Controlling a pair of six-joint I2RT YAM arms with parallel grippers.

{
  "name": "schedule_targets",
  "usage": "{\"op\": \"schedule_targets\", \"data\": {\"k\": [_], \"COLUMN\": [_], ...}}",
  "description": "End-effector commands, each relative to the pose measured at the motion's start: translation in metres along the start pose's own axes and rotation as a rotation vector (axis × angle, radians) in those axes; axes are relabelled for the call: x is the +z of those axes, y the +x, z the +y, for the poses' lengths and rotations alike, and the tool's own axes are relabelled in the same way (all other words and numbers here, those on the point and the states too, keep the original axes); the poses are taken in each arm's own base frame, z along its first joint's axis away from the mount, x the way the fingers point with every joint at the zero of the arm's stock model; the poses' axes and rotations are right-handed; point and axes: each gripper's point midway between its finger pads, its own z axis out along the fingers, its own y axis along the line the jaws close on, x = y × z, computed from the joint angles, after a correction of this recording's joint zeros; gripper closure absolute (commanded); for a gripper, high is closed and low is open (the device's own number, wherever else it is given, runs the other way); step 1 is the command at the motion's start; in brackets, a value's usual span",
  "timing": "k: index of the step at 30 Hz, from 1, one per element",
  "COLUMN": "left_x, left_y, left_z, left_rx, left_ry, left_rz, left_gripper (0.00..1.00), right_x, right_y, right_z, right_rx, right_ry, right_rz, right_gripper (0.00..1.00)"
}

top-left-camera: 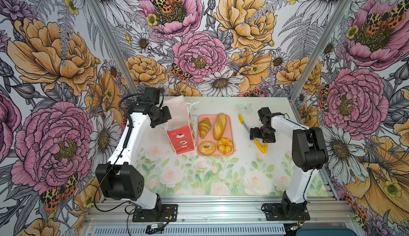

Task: Pack bread into a paper bag
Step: Move the clamp to the center of the board.

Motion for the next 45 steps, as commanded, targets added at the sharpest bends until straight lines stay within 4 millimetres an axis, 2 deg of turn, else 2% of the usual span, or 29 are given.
{"op": "schedule_targets", "data": {"k": [1, 17, 26, 35, 45], "left_x": [-0.005, -0.005, -0.007, -0.008, -0.015], "left_y": [-0.003, -0.002, -0.002, 0.001, -0.003], "left_z": [-0.003, -0.004, -0.005, -0.006, -0.011], "left_rx": [0.009, 0.012, 0.012, 0.019, 0.034], "left_ry": [0.031, 0.034, 0.038, 0.042, 0.061], "left_rz": [-0.016, -0.016, -0.019, -0.018, -0.035], "left_gripper": [1.0, 1.0, 1.0, 1.0, 1.0], "right_x": [0.006, 0.025, 0.026, 0.031, 0.034], "right_y": [-0.009, -0.048, -0.075, -0.073, -0.067], "right_z": [0.002, -0.001, 0.012, 0.038, 0.042], "right_rx": [-0.011, -0.027, -0.07, -0.09, -0.127], "right_ry": [-0.016, -0.013, -0.054, -0.093, -0.04], "right_rz": [0.007, 0.001, -0.011, 0.0, 0.04], "right_gripper": [0.01, 0.01, 0.01, 0.01, 0.01]}}
